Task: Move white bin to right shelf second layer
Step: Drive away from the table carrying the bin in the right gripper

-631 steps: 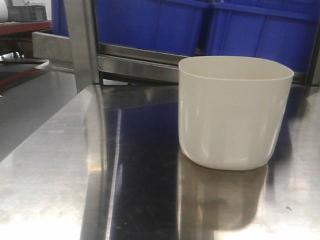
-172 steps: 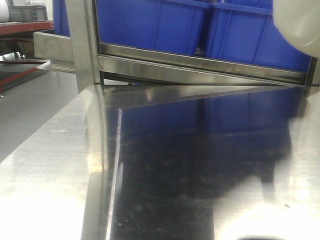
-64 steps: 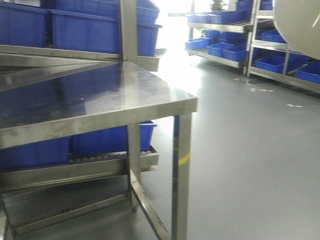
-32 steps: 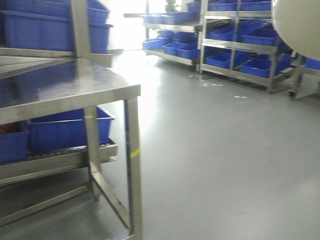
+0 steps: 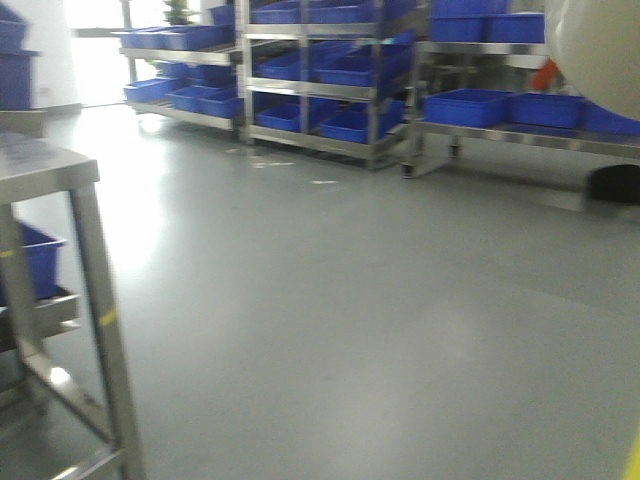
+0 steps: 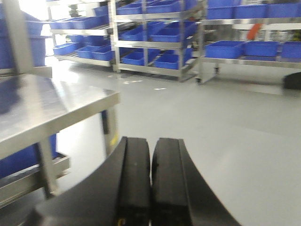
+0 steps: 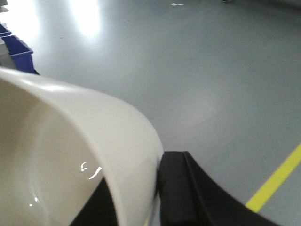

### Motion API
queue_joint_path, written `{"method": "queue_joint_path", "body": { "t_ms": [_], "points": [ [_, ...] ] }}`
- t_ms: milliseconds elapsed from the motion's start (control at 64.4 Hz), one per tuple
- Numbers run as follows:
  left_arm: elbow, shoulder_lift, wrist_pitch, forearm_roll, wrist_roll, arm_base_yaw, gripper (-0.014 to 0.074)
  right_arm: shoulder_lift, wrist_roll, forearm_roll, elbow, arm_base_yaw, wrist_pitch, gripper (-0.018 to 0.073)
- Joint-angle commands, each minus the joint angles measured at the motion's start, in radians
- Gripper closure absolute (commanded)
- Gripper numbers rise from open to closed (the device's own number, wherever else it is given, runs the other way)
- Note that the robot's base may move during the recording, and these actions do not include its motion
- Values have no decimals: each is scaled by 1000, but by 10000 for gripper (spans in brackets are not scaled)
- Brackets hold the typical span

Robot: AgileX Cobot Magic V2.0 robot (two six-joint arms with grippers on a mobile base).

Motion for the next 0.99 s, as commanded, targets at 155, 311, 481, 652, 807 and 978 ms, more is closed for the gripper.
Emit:
{"method": "queue_joint_path", "body": {
  "t_ms": [155, 311, 481, 652, 807, 978],
  "points": [
    [37, -14, -85, -6, -3, -3, 512, 0, 0, 3, -31, -5, -98, 510],
    [37, -14, -85, -6, -3, -3, 512, 0, 0, 3, -31, -5, -98, 510],
    [37, -14, -85, -6, -3, -3, 512, 0, 0, 3, -31, -5, -97, 510],
    [37, -14, -85, -6, -3, -3, 512, 0, 0, 3, -31, -5, -97, 510],
    [37, -14, -85, -6, -3, -3, 512, -2, 0, 3, -31, -5, -97, 510],
    [37, -14, -85, -6, -3, -3, 512, 7, 0, 3, -31, -5, -90, 510]
  ]
}}
